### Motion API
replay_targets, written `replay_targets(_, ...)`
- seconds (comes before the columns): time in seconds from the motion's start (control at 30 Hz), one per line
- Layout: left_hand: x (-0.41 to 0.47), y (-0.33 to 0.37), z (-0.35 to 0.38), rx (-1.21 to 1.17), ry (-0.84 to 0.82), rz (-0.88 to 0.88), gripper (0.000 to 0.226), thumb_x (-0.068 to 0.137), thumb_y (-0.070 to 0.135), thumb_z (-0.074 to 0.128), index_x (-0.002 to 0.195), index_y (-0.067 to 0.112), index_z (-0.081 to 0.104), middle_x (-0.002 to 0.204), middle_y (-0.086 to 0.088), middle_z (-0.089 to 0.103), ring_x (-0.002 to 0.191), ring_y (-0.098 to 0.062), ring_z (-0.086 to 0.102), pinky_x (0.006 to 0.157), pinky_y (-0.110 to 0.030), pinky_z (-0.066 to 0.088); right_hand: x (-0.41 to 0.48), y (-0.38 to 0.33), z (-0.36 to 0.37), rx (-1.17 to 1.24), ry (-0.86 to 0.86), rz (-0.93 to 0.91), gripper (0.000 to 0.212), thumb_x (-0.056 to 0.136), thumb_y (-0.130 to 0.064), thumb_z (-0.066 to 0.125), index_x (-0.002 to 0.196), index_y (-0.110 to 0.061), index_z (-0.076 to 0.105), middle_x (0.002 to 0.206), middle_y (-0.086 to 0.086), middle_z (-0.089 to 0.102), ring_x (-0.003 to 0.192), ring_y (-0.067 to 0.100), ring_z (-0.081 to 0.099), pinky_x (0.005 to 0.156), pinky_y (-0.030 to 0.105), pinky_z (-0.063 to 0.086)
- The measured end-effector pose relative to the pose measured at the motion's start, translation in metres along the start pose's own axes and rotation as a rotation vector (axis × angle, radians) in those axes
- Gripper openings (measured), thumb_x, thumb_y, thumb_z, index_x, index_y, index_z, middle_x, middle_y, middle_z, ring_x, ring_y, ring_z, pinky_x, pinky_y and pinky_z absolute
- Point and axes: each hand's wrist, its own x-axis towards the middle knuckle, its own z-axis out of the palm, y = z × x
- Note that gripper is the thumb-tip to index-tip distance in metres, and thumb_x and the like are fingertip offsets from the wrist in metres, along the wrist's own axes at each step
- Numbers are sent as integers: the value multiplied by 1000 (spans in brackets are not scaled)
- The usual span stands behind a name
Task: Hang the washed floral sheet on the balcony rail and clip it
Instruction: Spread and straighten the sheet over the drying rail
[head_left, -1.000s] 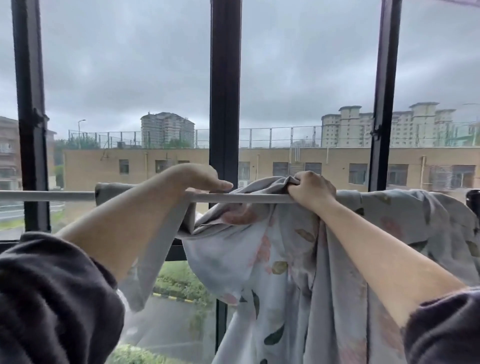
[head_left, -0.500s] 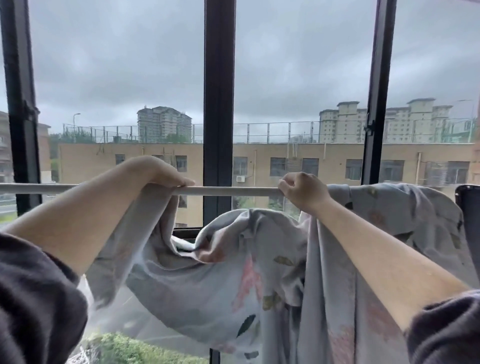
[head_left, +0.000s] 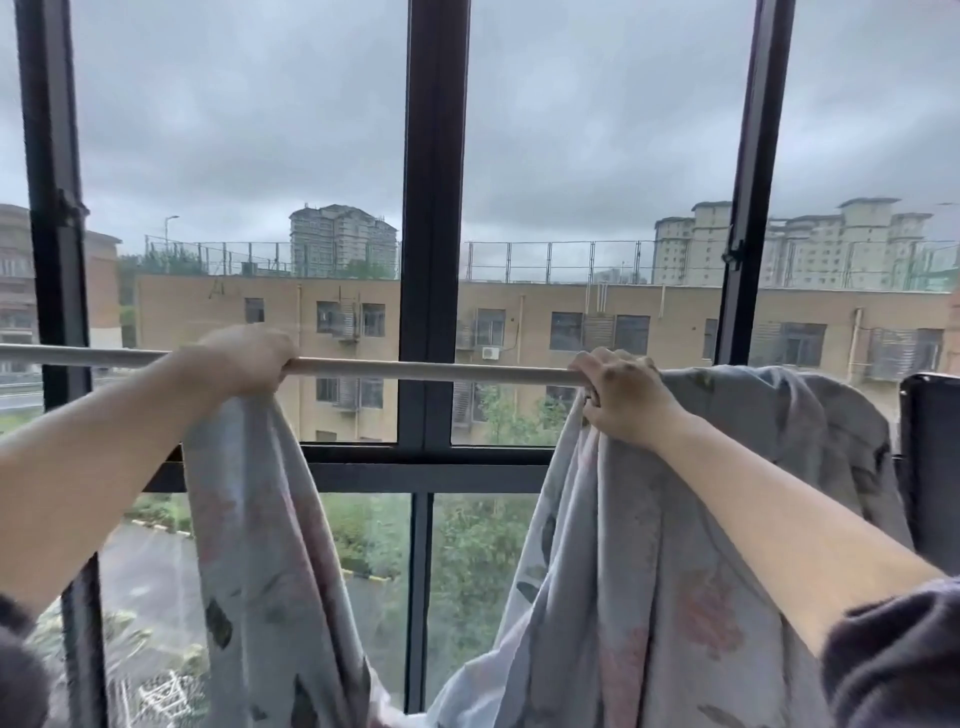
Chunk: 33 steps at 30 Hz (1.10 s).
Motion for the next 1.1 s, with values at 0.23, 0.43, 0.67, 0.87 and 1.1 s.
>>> replay_targets(0.23,-1,34,2,-88,140,-130,13,84,9,45,96,12,51,88,-3,55,82,-20,54,71,-32,49,-27,23,8,19,30,266,60,85,-47,50,138,-26,29,145,7,31,136,28,24,111,56,10)
replay_targets(0.43,-47,200,-22,-482,769,232,20,82,19,61,98,11,52,89,-4,56,75,-19,54,69,-30,47,-58,55,0,126,214,262,69,80,-65,24,138,-27,34,152,7,24,142,27,14,111,61,4)
replay_targets(0.67,-44,347,-11,-844,122,42,36,85,26,51,118,12,52,106,-7,62,99,-29,60,75,-32,47,-107,129,-17,125,14,780,69,95,-37,44,147,-10,8,147,24,26,131,41,32,102,54,32)
replay_targets(0.87,-43,344,18,-382,221,-58,32,91,18,37,107,18,65,110,-4,67,103,-26,62,68,-28,36,-142,123,18,-13,-13,655,45,97,-5,32,141,-6,24,110,19,64,99,35,63,68,34,43)
replay_targets(1.1,-70,358,99,-211,31,-64,31,91,15,40,109,17,66,112,-1,67,101,-22,64,70,-27,44,-185,118,73,249,54,594,28,97,-12,37,124,-6,37,94,20,65,85,40,64,63,38,41)
